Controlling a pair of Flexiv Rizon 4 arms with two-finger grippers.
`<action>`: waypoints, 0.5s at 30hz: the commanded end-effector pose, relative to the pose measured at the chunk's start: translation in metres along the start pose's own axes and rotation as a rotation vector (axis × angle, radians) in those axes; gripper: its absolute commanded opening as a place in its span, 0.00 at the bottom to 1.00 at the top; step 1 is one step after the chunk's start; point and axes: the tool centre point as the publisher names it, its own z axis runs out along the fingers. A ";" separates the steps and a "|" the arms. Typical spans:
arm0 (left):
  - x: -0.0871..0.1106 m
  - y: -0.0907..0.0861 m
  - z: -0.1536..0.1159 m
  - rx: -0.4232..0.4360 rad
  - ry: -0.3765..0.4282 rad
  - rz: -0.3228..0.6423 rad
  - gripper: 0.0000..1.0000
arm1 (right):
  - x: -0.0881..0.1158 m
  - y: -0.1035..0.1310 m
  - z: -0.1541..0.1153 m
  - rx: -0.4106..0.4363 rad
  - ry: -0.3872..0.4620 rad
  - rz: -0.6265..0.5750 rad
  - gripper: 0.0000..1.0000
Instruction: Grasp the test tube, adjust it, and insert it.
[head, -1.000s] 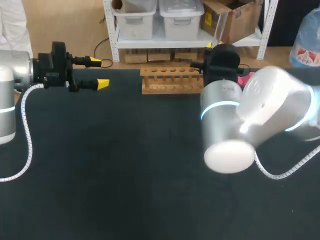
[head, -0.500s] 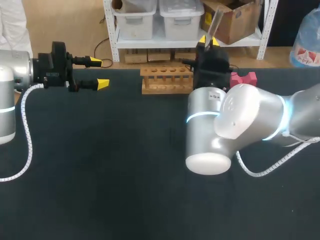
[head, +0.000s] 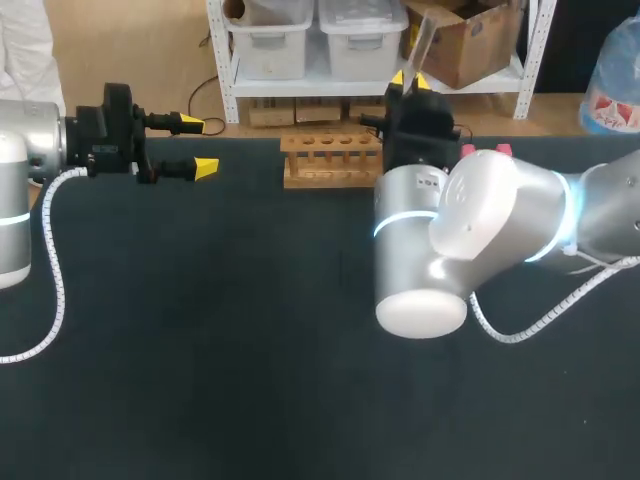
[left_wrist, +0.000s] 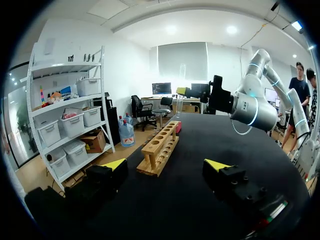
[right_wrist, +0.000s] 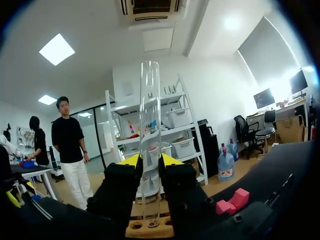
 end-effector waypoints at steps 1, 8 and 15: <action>0.001 -0.001 0.000 -0.005 -0.005 0.003 1.00 | 0.000 -0.002 0.006 -0.208 0.023 -0.002 0.00; 0.001 -0.001 0.000 -0.005 -0.005 0.003 1.00 | 0.011 0.002 0.008 -0.247 0.070 -0.009 0.00; 0.001 -0.001 0.000 -0.005 -0.005 0.003 1.00 | 0.015 0.004 0.010 -0.281 0.083 -0.048 0.00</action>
